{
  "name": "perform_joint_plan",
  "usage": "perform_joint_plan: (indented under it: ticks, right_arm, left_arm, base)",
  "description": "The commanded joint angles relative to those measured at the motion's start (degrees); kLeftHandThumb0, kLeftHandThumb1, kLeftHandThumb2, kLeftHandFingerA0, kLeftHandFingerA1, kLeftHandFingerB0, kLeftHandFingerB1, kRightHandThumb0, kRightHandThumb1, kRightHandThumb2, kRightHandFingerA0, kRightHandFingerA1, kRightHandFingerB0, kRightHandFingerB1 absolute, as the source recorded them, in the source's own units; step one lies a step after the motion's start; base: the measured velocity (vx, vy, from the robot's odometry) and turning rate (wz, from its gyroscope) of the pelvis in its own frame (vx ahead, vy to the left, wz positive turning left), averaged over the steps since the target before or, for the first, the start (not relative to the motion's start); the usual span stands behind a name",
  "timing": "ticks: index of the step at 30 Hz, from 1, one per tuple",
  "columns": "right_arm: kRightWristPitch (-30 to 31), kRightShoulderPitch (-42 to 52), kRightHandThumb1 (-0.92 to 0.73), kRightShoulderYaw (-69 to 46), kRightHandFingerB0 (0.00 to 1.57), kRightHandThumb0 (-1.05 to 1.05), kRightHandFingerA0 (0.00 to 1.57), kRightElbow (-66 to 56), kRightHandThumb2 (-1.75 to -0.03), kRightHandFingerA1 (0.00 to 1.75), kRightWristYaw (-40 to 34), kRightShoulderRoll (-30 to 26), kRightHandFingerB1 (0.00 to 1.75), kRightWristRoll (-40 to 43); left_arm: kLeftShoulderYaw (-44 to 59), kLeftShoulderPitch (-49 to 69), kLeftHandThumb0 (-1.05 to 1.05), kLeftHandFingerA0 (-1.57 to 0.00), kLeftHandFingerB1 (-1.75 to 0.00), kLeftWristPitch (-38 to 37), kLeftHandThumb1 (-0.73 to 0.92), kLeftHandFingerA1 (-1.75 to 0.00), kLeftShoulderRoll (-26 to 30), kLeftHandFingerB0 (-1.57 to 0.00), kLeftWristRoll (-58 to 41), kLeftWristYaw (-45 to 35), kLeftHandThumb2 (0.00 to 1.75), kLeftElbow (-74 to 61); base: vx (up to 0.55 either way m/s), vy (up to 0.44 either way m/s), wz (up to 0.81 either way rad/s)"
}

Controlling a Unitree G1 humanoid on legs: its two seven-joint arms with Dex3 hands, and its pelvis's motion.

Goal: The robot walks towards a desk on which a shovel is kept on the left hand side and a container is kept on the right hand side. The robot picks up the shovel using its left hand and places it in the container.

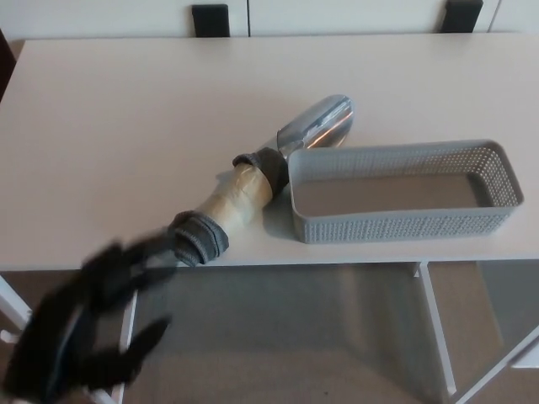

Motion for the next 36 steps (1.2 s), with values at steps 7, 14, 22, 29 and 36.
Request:
perform_joint_plan:
  ticks: [7, 14, 22, 29, 36]
  right_arm:
    - [1.4, 1.1, -0.54, 4.0, 0.36, -0.49, 0.52, -1.8, -0.56, 0.43, 2.7, -5.7, 0.37, -4.8]
    - [0.0, 0.0, -0.54, 4.7, 0.35, -0.51, 0.5, 0.8, -0.56, 0.43, 2.4, -5.5, 0.36, -4.8]
    - [0.7, -0.9, -0.54, 4.9, 0.35, -0.51, 0.48, 0.1, -0.56, 0.41, 2.4, -5.8, 0.36, -4.7]
    - [0.2, -1.2, -0.54, 5.3, 0.35, -0.52, 0.51, 0.8, -0.56, 0.43, 2.5, -5.9, 0.36, -4.9]
    - [1.5, -0.3, -0.55, 5.3, 0.33, -0.51, 0.48, -2.0, -0.56, 0.43, 3.9, -6.2, 0.35, -4.1]
  left_arm:
    - [-0.6, -37.1, -0.7, -0.27, -0.3, 19.9, 0.56, -0.35, -1.1, -0.27, 21.1, 9.8, 0.57, -30.6]
    - [-6.4, -36.0, -0.72, -0.05, -0.31, 25.7, 0.46, -0.33, 0.8, -0.11, 35.3, 8.6, 0.78, -21.2]
    - [-16.0, -39.1, -0.75, 0.0, -0.19, 29.5, 0.48, -0.11, 2.8, -0.07, 48.7, 12.1, 0.84, -0.8]
    - [-19.6, -40.6, -0.75, 0.0, -0.11, 33.6, 0.46, 0.0, 2.7, -0.07, 50.4, 14.3, 0.79, 8.6]
    - [-21.0, -40.0, -0.68, 0.0, -0.07, 36.3, 0.42, 0.0, 3.0, -0.03, 52.4, 16.2, 0.74, 12.5]
  base:
    - [0.0, 0.0, 0.0]
    - [0.0, 0.0, 0.0]
    - [0.0, 0.0, 0.0]
    - [0.0, 0.0, 0.0]
    - [0.0, 0.0, 0.0]
